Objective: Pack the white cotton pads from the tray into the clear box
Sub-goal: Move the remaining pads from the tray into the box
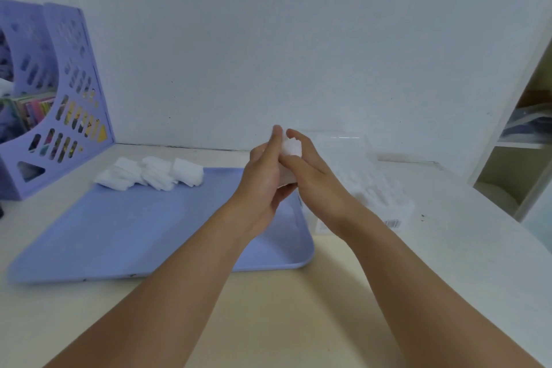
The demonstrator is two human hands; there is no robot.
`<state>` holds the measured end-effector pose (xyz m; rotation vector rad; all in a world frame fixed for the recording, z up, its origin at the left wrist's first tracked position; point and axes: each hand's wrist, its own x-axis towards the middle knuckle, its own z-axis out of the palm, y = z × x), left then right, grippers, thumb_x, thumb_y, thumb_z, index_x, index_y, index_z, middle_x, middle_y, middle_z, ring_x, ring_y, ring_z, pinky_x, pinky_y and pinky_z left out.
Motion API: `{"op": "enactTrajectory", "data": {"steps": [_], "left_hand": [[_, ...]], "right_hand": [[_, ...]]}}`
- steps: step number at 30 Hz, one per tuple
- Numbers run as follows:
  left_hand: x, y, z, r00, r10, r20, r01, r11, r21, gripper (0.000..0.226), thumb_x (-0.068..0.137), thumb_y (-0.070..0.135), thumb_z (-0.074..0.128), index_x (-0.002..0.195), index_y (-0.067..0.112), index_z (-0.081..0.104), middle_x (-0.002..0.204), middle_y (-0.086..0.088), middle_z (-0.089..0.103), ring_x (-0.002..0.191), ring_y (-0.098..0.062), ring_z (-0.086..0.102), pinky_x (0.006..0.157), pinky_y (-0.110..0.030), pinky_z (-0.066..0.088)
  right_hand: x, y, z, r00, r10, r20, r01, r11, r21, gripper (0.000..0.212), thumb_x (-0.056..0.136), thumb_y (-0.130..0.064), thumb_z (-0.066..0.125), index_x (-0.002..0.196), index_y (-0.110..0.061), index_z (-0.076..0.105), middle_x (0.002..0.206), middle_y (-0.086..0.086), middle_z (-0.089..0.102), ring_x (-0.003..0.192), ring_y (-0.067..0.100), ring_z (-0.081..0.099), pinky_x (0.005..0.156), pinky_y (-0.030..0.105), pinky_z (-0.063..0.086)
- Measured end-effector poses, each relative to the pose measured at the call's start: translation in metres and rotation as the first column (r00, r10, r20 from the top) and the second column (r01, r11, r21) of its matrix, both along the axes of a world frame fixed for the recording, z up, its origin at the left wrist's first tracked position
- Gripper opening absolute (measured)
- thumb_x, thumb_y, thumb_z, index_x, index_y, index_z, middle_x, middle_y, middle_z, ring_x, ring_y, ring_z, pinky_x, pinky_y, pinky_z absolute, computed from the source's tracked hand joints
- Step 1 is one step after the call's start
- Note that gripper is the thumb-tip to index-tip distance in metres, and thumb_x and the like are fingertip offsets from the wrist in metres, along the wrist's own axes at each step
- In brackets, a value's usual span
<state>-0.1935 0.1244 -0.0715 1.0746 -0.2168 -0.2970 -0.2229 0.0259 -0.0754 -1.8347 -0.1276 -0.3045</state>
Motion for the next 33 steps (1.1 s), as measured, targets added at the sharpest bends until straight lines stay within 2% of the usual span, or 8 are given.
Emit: {"op": "enactTrajectory", "data": {"steps": [4, 9, 12, 15, 18, 24, 28, 33], "left_hand": [[0.002, -0.001, -0.004, 1.0, -0.009, 0.014, 0.009, 0.999, 0.043, 0.041, 0.104, 0.043, 0.049, 0.132, 0.014, 0.054, 0.111, -0.006, 0.072, 0.097, -0.014, 0.074, 0.073, -0.034, 0.058], [0.002, -0.005, -0.012, 0.983, 0.059, 0.172, -0.101, 0.963, 0.248, 0.025, 0.11, 0.023, 0.034, 0.124, 0.022, 0.055, 0.116, -0.001, 0.066, 0.095, -0.012, 0.067, 0.068, -0.025, 0.054], [0.008, -0.005, -0.021, 0.85, 0.099, 0.517, -0.313, 0.884, 0.346, 0.025, 0.108, 0.034, 0.04, 0.127, 0.025, 0.054, 0.111, 0.007, 0.061, 0.088, -0.009, 0.06, 0.073, -0.023, 0.049], [0.01, -0.001, -0.029, 0.618, -0.14, 0.774, -0.439, 0.754, 0.488, 0.044, 0.098, 0.046, 0.056, 0.138, 0.029, 0.047, 0.122, 0.013, 0.053, 0.098, -0.006, 0.051, 0.083, -0.015, 0.041], [0.003, 0.001, -0.034, 0.483, -0.414, 0.771, -0.461, 0.628, 0.626, 0.05, 0.091, 0.05, 0.066, 0.135, 0.03, 0.05, 0.123, 0.018, 0.052, 0.097, 0.003, 0.042, 0.084, -0.015, 0.038], [0.003, 0.001, -0.04, 0.487, -0.55, 0.678, -0.41, 0.542, 0.734, 0.037, 0.087, 0.045, 0.074, 0.118, 0.027, 0.064, 0.108, 0.012, 0.062, 0.089, -0.003, 0.057, 0.081, -0.027, 0.05], [0.007, -0.001, -0.042, 0.467, -0.563, 0.681, -0.416, 0.54, 0.732, 0.018, 0.092, 0.035, 0.072, 0.098, 0.019, 0.068, 0.092, 0.006, 0.057, 0.078, -0.014, 0.057, 0.076, -0.038, 0.05], [0.008, -0.003, -0.042, 0.491, -0.536, 0.687, -0.387, 0.572, 0.723, 0.017, 0.09, 0.028, 0.075, 0.101, 0.017, 0.07, 0.09, 0.005, 0.058, 0.075, -0.012, 0.056, 0.07, -0.027, 0.047]], "right_hand": [[0.005, -0.009, -0.003, 0.978, -0.142, 0.152, 0.171, 0.966, -0.196, 0.037, 0.108, -0.033, 0.043, 0.143, -0.024, 0.044, 0.117, 0.005, 0.069, 0.105, 0.017, 0.068, 0.092, 0.036, 0.056], [0.003, -0.026, 0.003, 0.97, -0.211, 0.124, 0.236, 0.942, -0.238, 0.037, 0.097, -0.03, 0.068, 0.132, -0.021, 0.058, 0.089, -0.007, 0.06, 0.078, 0.008, 0.061, 0.066, 0.018, 0.047], [-0.004, -0.049, 0.016, 0.961, -0.263, 0.091, 0.269, 0.961, -0.069, 0.03, 0.088, -0.019, 0.08, 0.115, -0.01, 0.072, 0.073, -0.004, 0.065, 0.06, 0.009, 0.06, 0.053, 0.027, 0.048], [-0.023, -0.091, 0.034, 0.907, -0.419, 0.028, 0.413, 0.903, 0.121, 0.032, 0.078, -0.019, 0.088, 0.106, -0.009, 0.075, 0.07, 0.0, 0.07, 0.051, 0.01, 0.06, 0.046, 0.022, 0.043], [-0.037, -0.118, 0.038, 0.9, -0.415, -0.13, 0.404, 0.909, -0.104, 0.033, 0.073, -0.026, 0.091, 0.102, -0.019, 0.077, 0.077, -0.002, 0.071, 0.056, 0.011, 0.061, 0.049, 0.021, 0.039], [-0.022, -0.101, 0.029, 0.857, -0.41, -0.312, 0.293, 0.886, -0.358, 0.033, 0.077, -0.021, 0.088, 0.105, -0.014, 0.072, 0.083, 0.009, 0.07, 0.055, 0.018, 0.065, 0.049, 0.025, 0.049], [-0.006, -0.082, 0.016, 0.845, -0.516, -0.145, 0.318, 0.7, -0.639, 0.043, 0.072, -0.026, 0.091, 0.107, -0.015, 0.068, 0.086, 0.0, 0.064, 0.072, 0.018, 0.066, 0.068, 0.032, 0.057], [0.0, -0.073, 0.006, 0.806, -0.59, -0.048, 0.278, 0.448, -0.849, 0.053, 0.072, -0.028, 0.086, 0.116, -0.02, 0.058, 0.107, 0.002, 0.062, 0.094, 0.025, 0.065, 0.074, 0.033, 0.052]]}}
